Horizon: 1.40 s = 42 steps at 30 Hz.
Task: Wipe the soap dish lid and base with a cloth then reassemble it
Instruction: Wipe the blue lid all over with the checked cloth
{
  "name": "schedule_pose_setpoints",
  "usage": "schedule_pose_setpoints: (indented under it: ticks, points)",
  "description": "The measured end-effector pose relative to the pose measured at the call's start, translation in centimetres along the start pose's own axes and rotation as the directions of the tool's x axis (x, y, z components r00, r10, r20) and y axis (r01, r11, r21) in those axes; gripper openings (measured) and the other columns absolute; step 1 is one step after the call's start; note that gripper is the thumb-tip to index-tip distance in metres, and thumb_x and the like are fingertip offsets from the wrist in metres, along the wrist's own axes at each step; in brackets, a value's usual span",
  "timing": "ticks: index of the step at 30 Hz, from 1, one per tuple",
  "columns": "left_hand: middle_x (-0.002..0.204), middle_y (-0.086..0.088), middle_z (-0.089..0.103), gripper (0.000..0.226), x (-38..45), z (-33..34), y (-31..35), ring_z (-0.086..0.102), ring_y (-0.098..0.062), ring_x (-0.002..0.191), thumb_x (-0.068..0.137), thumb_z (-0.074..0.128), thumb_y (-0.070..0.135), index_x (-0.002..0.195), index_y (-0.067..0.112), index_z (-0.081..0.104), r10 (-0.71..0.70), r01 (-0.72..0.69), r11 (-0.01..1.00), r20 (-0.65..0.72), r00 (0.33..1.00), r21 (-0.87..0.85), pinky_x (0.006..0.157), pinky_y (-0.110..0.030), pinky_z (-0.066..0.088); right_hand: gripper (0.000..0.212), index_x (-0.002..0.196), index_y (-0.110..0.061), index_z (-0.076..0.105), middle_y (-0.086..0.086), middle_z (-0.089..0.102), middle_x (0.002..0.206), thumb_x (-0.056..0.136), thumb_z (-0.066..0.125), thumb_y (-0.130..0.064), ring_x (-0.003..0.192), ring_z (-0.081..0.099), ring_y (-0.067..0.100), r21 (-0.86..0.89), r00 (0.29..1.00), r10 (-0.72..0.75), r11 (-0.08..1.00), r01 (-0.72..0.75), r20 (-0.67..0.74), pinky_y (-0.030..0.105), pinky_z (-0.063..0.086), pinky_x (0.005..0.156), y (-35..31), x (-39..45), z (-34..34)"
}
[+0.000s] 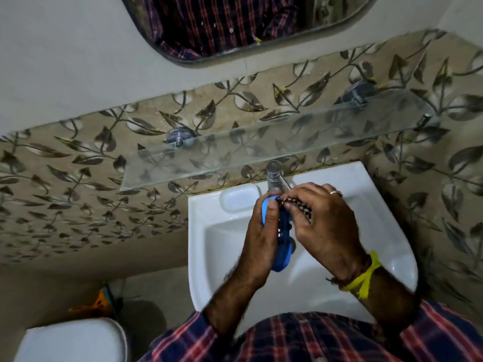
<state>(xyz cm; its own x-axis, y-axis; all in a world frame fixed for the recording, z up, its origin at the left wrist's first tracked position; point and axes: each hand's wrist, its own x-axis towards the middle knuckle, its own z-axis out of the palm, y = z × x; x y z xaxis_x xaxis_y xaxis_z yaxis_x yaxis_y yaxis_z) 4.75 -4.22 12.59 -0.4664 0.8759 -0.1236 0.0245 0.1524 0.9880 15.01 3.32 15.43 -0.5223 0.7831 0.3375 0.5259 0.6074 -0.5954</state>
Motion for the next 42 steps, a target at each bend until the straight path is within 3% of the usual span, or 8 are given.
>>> schedule_pose_setpoints:
  ticks: [3, 9, 16, 23, 26, 30, 35, 42]
  points:
    - [0.109, 0.016, 0.07, 0.04, 0.0, -0.8, 0.2, 0.068, -0.009, 0.1, 0.088, 0.041, 0.069, 0.117, 0.048, 0.06, -0.034, 0.034, 0.999, 0.001, 0.999, -0.032, 0.087, -0.028, 0.056, 0.01, 0.09, -0.018, 0.075, -0.005, 0.074, 0.088, 0.087, 0.073, -0.009, 0.083, 0.067, 0.015, 0.267, 0.979, 0.197, 0.942, -0.203, 0.051, 0.037, 0.056, 0.081, 1.6, -0.2, 0.0]
    - [0.112, -0.005, 0.067, 0.048, -0.3, -2.9, -1.1, 0.067, -0.03, 0.104, 0.076, 0.049, 0.064, 0.118, 0.043, 0.056, -0.29, 0.287, 0.957, -0.061, 0.955, -0.042, 0.094, -0.049, 0.053, 0.025, 0.103, -0.001, 0.074, 0.003, 0.073, 0.071, 0.085, 0.075, -0.018, 0.056, 0.061, 0.015, 0.726, 0.678, 0.623, 0.245, -0.643, 0.39, 0.026, 0.054, 0.051, 4.4, -0.8, -0.3]
    - [0.101, -0.009, 0.073, 0.062, -0.7, -4.7, -2.8, 0.071, -0.023, 0.084, 0.087, 0.062, 0.068, 0.119, 0.016, 0.064, -0.437, 0.421, 0.897, -0.125, 0.891, -0.138, 0.081, -0.041, 0.059, 0.016, 0.106, -0.009, 0.063, 0.011, 0.068, 0.092, 0.093, 0.06, -0.017, 0.061, 0.062, 0.017, 0.548, 0.408, 0.426, -0.286, -0.786, 0.807, 0.026, 0.056, 0.049, 4.7, -1.5, 1.6]
    - [0.098, -0.016, 0.073, 0.048, -1.4, -6.4, -3.4, 0.068, -0.026, 0.085, 0.098, 0.049, 0.055, 0.118, 0.016, 0.069, -0.557, 0.51, 0.718, 0.047, 0.829, -0.474, 0.081, -0.041, 0.053, 0.018, 0.111, -0.011, 0.058, 0.008, 0.064, 0.075, 0.095, 0.055, -0.02, 0.06, 0.061, 0.018, 0.563, 0.423, 0.423, -0.295, -0.772, 0.802, 0.027, 0.056, 0.054, 3.8, -1.5, 2.9]
    - [0.101, -0.012, 0.073, 0.054, -1.6, -6.4, -3.5, 0.068, -0.024, 0.084, 0.098, 0.046, 0.06, 0.12, 0.017, 0.069, -0.531, 0.491, 0.743, 0.046, 0.846, -0.456, 0.079, -0.042, 0.054, 0.03, 0.084, -0.008, 0.072, 0.011, 0.066, 0.074, 0.095, 0.054, -0.029, 0.063, 0.064, 0.023, 0.492, 0.376, 0.362, -0.318, -0.811, 0.853, 0.035, 0.057, 0.065, 3.5, -1.8, 3.1]
    - [0.124, -0.003, 0.069, 0.084, -2.5, -6.1, -2.7, 0.071, -0.025, 0.098, 0.077, 0.045, 0.084, 0.138, 0.027, 0.058, -0.516, 0.507, 0.825, 0.033, 0.856, -0.25, 0.07, -0.044, 0.061, 0.031, 0.094, -0.014, 0.07, 0.012, 0.06, 0.093, 0.098, 0.052, -0.038, 0.085, 0.057, 0.028, 0.444, 0.355, 0.288, -0.36, -0.82, 0.889, 0.049, 0.046, 0.087, 3.1, -3.0, 4.1]
    - [0.111, 0.001, 0.067, 0.074, -2.6, -6.4, -0.8, 0.068, -0.017, 0.094, 0.072, 0.051, 0.077, 0.128, 0.03, 0.06, -0.238, 0.251, 0.953, -0.094, 0.967, 0.169, 0.08, -0.037, 0.058, 0.028, 0.104, -0.013, 0.068, 0.007, 0.061, 0.098, 0.093, 0.057, -0.036, 0.092, 0.058, 0.025, 0.462, 0.392, 0.245, -0.416, -0.783, 0.887, 0.046, 0.046, 0.087, 2.3, -3.3, 4.5]
    - [0.117, 0.002, 0.063, 0.079, 0.8, -7.7, 4.1, 0.058, -0.014, 0.11, 0.068, 0.085, 0.06, 0.128, 0.013, 0.063, 0.343, -0.23, 0.728, -0.053, 0.938, 0.645, 0.093, -0.016, 0.04, 0.041, 0.119, -0.014, 0.065, 0.013, 0.067, 0.091, 0.082, 0.061, -0.033, 0.077, 0.065, 0.024, 0.54, 0.476, 0.263, -0.303, -0.785, 0.839, 0.046, 0.052, 0.087, 1.3, -1.2, 2.5]
